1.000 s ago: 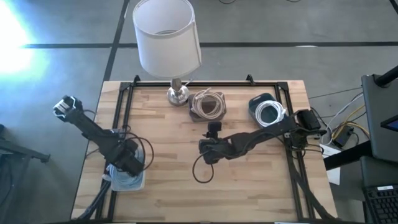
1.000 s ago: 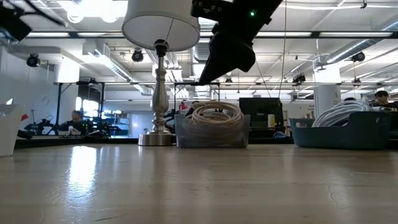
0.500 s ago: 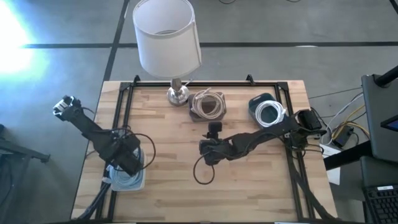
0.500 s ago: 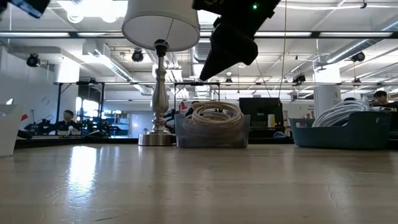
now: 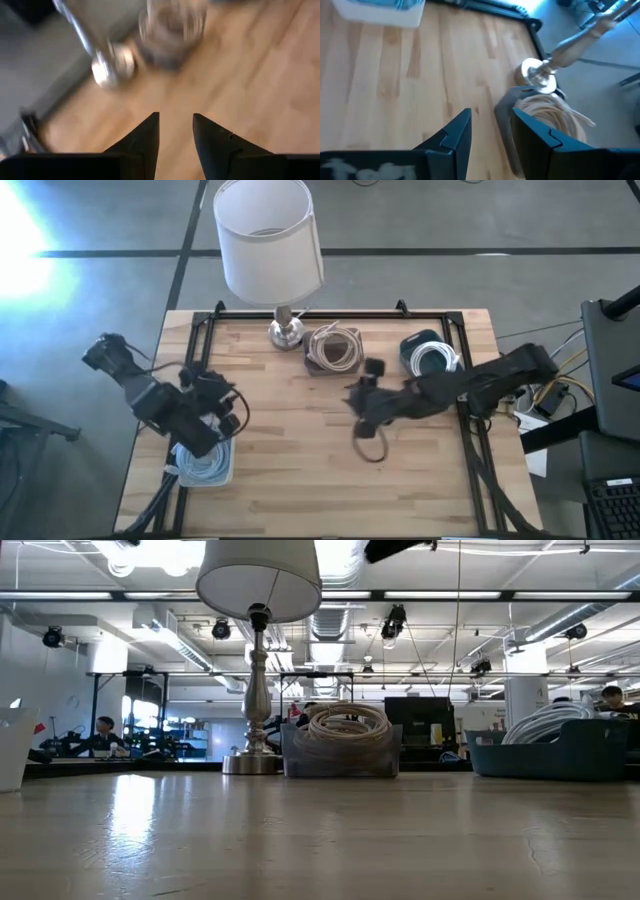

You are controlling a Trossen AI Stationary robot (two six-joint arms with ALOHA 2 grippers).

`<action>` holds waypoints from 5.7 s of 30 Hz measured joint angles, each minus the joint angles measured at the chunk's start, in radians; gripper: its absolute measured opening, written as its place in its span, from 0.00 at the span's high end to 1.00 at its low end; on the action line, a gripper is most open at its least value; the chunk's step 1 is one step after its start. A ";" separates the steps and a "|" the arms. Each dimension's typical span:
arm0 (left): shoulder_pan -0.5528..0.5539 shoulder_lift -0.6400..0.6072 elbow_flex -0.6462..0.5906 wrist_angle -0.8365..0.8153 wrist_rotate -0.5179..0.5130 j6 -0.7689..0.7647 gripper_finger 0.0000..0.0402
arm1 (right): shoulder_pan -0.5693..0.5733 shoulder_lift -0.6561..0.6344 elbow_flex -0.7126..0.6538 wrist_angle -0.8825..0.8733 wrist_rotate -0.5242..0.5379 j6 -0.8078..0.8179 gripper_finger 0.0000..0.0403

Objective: Sort HDMI cables
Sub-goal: Return to Home Position

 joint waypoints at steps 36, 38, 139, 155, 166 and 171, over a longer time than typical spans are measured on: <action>0.103 -0.672 -0.799 1.338 0.269 1.225 0.70 | 0.000 -0.985 -0.879 0.418 -0.341 0.068 0.67; 0.118 -0.732 -0.854 1.366 0.269 1.231 0.70 | 0.000 -1.015 -0.913 0.421 -0.341 0.073 0.67; 0.672 -1.016 -1.370 1.748 0.633 1.236 0.70 | -0.003 -1.508 -1.365 0.693 -0.386 -0.216 0.56; 0.673 -1.016 -1.370 1.685 0.632 1.221 0.70 | -0.003 -1.507 -1.365 0.684 -0.383 -0.198 0.56; 0.672 -1.016 -1.370 1.668 0.628 1.204 0.70 | -0.002 -1.455 -1.365 0.682 -0.383 -0.186 0.56; 0.673 -1.016 -1.369 1.658 0.625 1.198 0.70 | -0.002 -1.447 -1.365 0.682 -0.383 -0.154 0.56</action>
